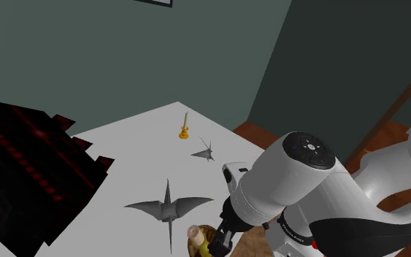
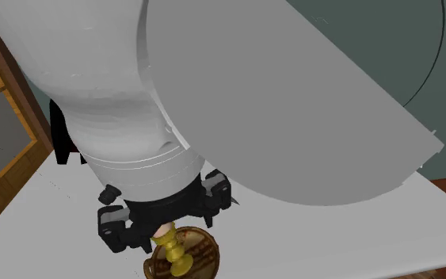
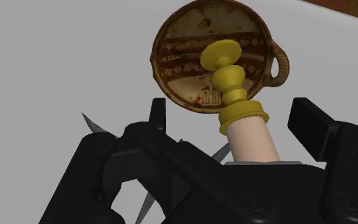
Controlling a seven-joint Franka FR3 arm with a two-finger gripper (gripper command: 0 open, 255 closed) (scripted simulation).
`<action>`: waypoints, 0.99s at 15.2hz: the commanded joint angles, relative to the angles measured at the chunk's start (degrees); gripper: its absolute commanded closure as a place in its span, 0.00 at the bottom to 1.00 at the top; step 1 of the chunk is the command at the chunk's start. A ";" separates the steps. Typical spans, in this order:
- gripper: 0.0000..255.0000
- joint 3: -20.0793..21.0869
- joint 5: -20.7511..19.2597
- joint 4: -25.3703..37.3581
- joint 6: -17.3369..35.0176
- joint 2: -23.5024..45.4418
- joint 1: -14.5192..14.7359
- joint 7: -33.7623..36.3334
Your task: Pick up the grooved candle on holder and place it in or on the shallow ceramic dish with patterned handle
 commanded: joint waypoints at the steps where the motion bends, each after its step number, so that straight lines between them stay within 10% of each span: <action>1: 0.00 0.00 0.00 0.00 0.00 0.00 0.00 0.00; 7: 0.00 -2.65 -1.17 4.75 -9.36 -4.65 0.86 -0.10; 15: 0.00 -2.65 -1.17 4.75 -9.35 -4.64 0.86 -0.09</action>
